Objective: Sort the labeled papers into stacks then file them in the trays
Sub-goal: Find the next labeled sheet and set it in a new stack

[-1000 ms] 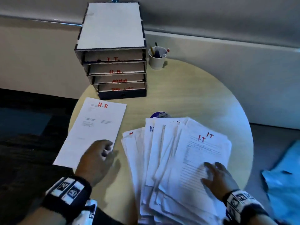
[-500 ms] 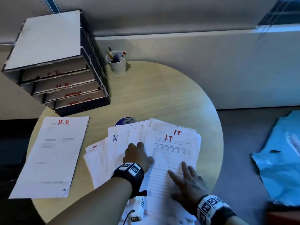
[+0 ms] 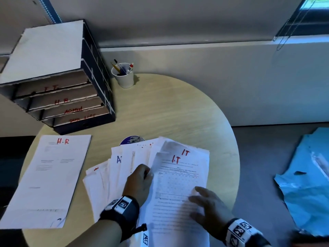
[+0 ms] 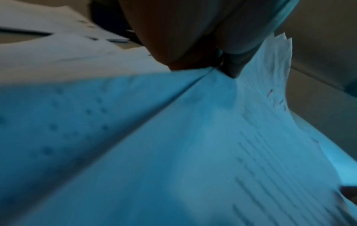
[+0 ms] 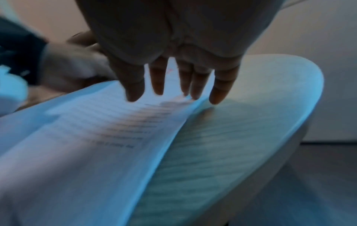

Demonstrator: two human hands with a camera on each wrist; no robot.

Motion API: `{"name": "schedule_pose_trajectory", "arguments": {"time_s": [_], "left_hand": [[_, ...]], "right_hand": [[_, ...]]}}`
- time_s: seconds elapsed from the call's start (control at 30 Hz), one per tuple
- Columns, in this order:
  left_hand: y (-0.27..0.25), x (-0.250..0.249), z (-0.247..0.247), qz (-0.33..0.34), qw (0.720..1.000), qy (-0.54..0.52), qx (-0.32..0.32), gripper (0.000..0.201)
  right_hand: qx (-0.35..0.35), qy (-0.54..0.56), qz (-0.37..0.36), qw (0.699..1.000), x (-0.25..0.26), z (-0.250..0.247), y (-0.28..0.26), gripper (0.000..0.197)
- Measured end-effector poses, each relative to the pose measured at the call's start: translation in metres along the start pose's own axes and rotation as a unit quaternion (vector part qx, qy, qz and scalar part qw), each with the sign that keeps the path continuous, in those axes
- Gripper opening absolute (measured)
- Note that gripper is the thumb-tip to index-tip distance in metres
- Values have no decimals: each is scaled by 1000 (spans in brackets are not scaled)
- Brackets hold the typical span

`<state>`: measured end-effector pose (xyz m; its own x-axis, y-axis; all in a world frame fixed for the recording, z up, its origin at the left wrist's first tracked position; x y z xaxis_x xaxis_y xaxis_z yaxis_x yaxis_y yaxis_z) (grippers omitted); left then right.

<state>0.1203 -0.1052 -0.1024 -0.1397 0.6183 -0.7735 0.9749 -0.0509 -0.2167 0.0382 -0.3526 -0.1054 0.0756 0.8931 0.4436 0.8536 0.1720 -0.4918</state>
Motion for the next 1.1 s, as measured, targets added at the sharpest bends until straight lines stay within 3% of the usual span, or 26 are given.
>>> {"name": "schedule_pose_trajectory", "arguments": {"time_s": [0.13, 0.2, 0.3, 0.5, 0.57, 0.67, 0.7, 0.77, 0.87, 0.9, 1.0, 1.07, 1.1], "left_hand": [[-17, 32, -22, -85, 992, -78, -56, 19], [-25, 35, -28, -79, 993, -65, -63, 23], [-29, 30, -30, -67, 995, -49, -63, 31], [-35, 24, -32, -36, 998, -46, -39, 30], [-36, 24, -34, -35, 997, -54, -38, 29], [-38, 24, -34, -42, 995, -82, -44, 29], [-39, 24, -34, -43, 994, -88, -45, 31], [-40, 24, -33, -42, 993, -99, -45, 33], [-42, 25, -34, -48, 992, -105, -43, 32], [-43, 25, -34, -48, 992, -105, -43, 31], [-45, 26, -36, -51, 991, -113, -47, 28], [-45, 29, -37, -72, 990, -111, -47, 27], [-44, 30, -38, -88, 989, -104, -53, 24]], "right_hand": [[-115, 137, 109, 978, -11, -12, 9, 56], [-135, 183, 132, 965, -5, -17, 17, 56], [-157, 151, 128, 968, 5, -30, 35, 58], [-76, 198, 157, 965, 5, -33, 64, 88], [-73, 214, 170, 959, 3, -33, 68, 78], [-115, 284, 163, 938, 1, -32, 68, 28], [-129, 304, 157, 931, 1, -30, 66, 20], [-139, 321, 154, 924, 0, -27, 61, 25], [-120, 296, 157, 934, 4, -26, 57, 66], [-107, 262, 155, 947, 7, -28, 58, 68], [-103, 152, 138, 973, 15, -38, 64, 40], [-126, 170, 127, 969, 14, -42, 66, 19], [-129, 216, 119, 961, 10, -39, 66, 17]]}}
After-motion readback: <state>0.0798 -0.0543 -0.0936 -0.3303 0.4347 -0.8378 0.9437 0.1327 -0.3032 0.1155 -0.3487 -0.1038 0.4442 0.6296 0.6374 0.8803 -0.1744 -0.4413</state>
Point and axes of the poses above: each hand's wrist, its own y-axis towards the middle knuckle, its own z-axis out of the palm, x = y × z, the point moved 6 cm from there along y, towards the middle knuckle, and after that the axes turned 3 degrees about z, right-handed, at the moved point
